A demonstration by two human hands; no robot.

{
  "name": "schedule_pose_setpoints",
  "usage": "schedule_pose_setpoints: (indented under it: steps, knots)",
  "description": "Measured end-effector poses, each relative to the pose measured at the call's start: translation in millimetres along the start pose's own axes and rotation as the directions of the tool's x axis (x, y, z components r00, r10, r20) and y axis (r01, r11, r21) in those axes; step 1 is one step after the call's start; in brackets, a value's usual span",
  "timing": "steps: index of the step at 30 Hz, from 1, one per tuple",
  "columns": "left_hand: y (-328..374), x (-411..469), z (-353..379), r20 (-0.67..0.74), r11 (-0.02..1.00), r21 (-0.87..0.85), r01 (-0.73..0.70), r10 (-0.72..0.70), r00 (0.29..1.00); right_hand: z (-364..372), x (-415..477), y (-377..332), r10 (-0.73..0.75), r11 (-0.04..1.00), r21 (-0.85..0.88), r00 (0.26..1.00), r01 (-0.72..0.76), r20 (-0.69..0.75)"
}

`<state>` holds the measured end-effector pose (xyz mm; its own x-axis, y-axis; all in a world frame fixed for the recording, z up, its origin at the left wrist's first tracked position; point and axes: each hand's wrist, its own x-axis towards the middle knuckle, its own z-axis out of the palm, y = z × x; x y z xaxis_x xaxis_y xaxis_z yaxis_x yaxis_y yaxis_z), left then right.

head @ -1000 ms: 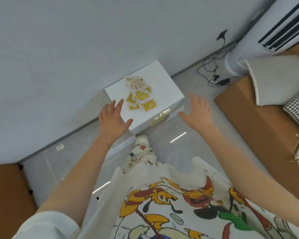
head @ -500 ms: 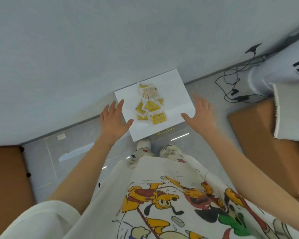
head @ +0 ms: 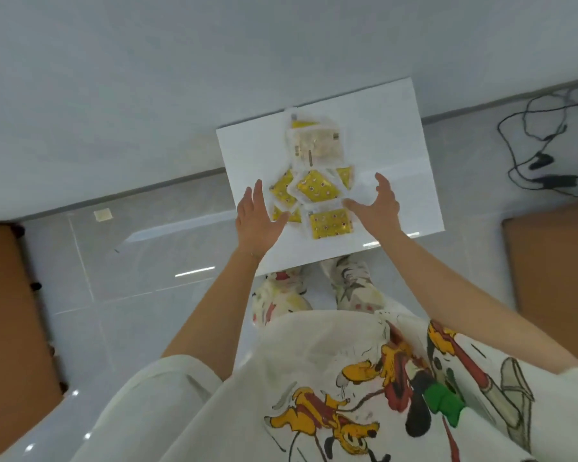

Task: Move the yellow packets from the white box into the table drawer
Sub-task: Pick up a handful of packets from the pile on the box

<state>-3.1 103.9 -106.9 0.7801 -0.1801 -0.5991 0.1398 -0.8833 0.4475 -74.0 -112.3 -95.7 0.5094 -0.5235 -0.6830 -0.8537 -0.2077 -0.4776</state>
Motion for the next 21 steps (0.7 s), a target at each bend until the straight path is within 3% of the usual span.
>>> schedule_pose_setpoints:
  steps: [7,11,14,21]
  knots:
    - [-13.5,39.1,66.5,-0.249,0.983,-0.183,0.002,-0.048,0.967,50.8,74.9,9.8,-0.184,0.974,0.117,0.979,0.193,-0.082]
    - [-0.6,39.8,75.5,-0.293,0.846,-0.533,0.027,-0.215,0.932,59.5,85.8,0.7,-0.131,0.965,0.216,0.987,0.149,-0.095]
    - [4.8,38.6,74.8,-0.256,0.765,-0.641,0.063,-0.290,0.922,57.4,86.7,1.5,-0.063,0.970,0.230,0.997,0.073,-0.049]
    - [10.3,40.4,67.1,-0.085,0.655,-0.738,0.164,-0.332,0.939,61.8,84.7,-6.1,-0.029,1.000,0.010,0.999,0.029,-0.021]
